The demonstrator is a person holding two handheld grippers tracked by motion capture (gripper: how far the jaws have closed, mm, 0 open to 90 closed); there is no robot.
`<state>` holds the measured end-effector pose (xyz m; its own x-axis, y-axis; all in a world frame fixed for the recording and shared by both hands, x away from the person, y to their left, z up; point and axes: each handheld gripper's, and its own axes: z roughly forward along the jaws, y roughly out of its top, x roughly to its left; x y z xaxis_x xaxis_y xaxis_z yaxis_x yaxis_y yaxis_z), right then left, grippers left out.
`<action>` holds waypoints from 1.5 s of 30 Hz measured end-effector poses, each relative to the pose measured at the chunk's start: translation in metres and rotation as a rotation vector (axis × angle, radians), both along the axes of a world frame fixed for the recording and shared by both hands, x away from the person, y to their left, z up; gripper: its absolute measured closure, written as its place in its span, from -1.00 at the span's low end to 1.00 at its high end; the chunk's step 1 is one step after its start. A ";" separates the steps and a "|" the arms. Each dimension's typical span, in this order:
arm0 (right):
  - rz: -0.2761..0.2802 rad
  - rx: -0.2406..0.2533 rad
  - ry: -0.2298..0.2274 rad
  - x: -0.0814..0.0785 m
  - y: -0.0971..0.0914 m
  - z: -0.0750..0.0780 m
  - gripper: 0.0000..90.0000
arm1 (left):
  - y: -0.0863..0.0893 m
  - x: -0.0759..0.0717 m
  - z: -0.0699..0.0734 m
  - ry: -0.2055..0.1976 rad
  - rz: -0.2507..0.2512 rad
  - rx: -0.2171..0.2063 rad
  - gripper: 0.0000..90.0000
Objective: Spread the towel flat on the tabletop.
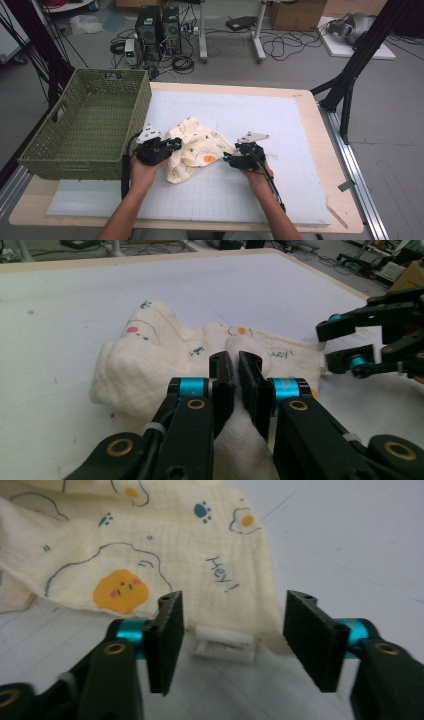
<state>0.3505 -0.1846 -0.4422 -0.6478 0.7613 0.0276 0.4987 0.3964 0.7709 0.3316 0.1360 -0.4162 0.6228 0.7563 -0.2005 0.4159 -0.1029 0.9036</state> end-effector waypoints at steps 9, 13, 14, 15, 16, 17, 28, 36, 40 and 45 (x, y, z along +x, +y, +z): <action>-0.007 -0.116 -0.041 0.014 -0.004 -0.002 0.90 | 0.006 -0.003 0.001 -0.005 0.013 -0.044 0.86; -0.134 -0.112 -0.038 0.024 -0.039 0.002 0.90 | 0.006 -0.006 0.001 0.003 0.001 -0.047 0.87; -0.161 -0.115 -0.039 0.027 -0.049 0.003 0.90 | 0.004 -0.007 -0.001 0.010 -0.003 -0.045 0.87; -0.188 -0.099 -0.028 0.030 -0.058 0.005 0.90 | 0.003 -0.008 -0.003 0.022 -0.011 -0.029 0.87; -0.213 -0.064 -0.028 0.032 -0.067 0.007 0.90 | 0.001 -0.008 -0.004 0.022 -0.017 -0.014 0.87; -0.236 -0.036 -0.047 0.034 -0.074 0.009 0.90 | -0.001 -0.009 -0.007 0.023 -0.018 -0.012 0.87; -0.363 0.027 -0.083 0.034 -0.102 0.023 0.24 | -0.005 -0.024 -0.027 0.073 -0.007 0.071 0.88; -0.365 -0.001 -0.163 -0.004 -0.111 0.030 -0.28 | 0.011 -0.031 -0.031 0.069 0.067 0.084 0.51; -0.342 0.006 -0.167 -0.031 -0.121 0.023 -0.26 | 0.016 -0.033 -0.027 0.044 0.056 0.051 0.22; -0.307 0.057 -0.117 -0.050 -0.127 0.020 -0.19 | 0.021 -0.034 -0.016 -0.005 0.035 -0.015 0.03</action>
